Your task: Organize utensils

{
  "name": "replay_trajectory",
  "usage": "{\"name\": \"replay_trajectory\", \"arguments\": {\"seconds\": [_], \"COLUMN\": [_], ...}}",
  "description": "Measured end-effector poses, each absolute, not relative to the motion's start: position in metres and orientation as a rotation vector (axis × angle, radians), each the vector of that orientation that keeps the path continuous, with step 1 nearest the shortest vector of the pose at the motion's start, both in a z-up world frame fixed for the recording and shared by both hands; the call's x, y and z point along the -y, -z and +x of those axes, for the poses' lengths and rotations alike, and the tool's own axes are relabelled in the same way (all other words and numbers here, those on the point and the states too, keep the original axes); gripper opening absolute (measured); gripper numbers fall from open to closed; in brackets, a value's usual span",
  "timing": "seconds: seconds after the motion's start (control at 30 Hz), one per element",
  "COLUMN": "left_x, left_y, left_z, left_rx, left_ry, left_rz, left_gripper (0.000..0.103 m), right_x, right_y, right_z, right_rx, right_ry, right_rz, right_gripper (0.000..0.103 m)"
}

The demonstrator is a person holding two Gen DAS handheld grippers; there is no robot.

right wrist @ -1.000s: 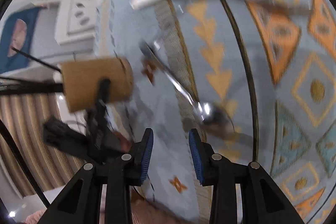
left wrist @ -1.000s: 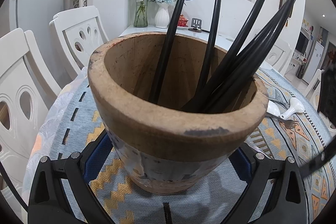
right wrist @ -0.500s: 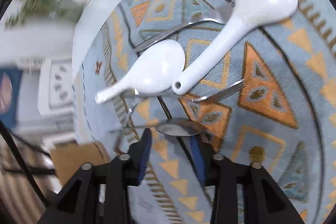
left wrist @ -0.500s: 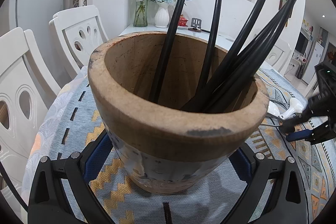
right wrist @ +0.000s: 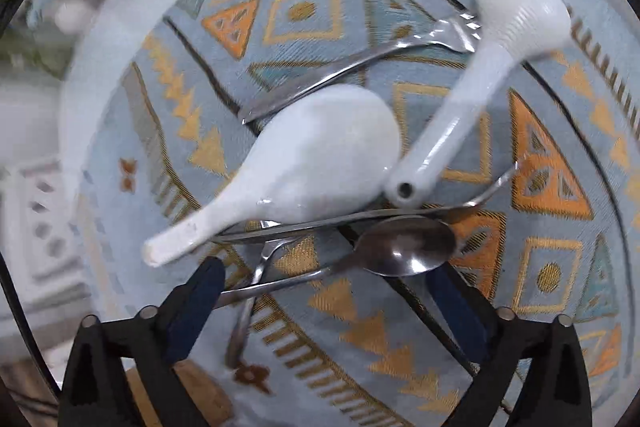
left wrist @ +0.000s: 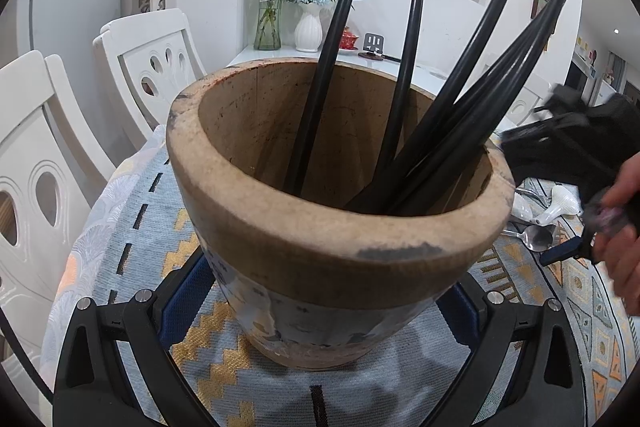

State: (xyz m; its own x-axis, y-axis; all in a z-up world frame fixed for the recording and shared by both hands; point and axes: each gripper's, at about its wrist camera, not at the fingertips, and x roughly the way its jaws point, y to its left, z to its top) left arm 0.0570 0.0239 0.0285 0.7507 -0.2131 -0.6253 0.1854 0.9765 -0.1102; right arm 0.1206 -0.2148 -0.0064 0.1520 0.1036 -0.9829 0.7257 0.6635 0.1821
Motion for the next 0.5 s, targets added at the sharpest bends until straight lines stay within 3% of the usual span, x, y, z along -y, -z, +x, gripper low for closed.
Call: {"name": "replay_trajectory", "arguments": {"seconds": [0.17,0.27,0.37,0.43,0.5], "left_x": [-0.025,-0.026,-0.027,-0.026,-0.026], "left_y": [-0.028,-0.027,-0.027,-0.027,-0.027], "left_z": [0.057,0.058,0.058,0.058,0.058], "left_rx": [-0.690,-0.691,-0.694,-0.695,-0.694], "left_ry": [0.222,0.227,0.232,0.233,0.233], "left_rz": [-0.045,-0.049,-0.056,-0.057,-0.056], "left_gripper": [0.100,0.100,0.100,0.100,0.100], "right_x": [0.183,0.179,0.185,0.197,0.212], "right_y": [0.009,0.005,-0.006,-0.012,-0.015], "right_z": [0.124,0.116,0.096,0.078,0.060], "right_rx": [-1.385,-1.375,-1.345,-1.321,-1.305], "right_ry": [0.532,0.463,0.398,0.336,0.250], "right_rz": [0.506,0.425,0.369,0.372,0.461], "right_gripper": [0.103,0.093,0.061,0.032,0.028]}}
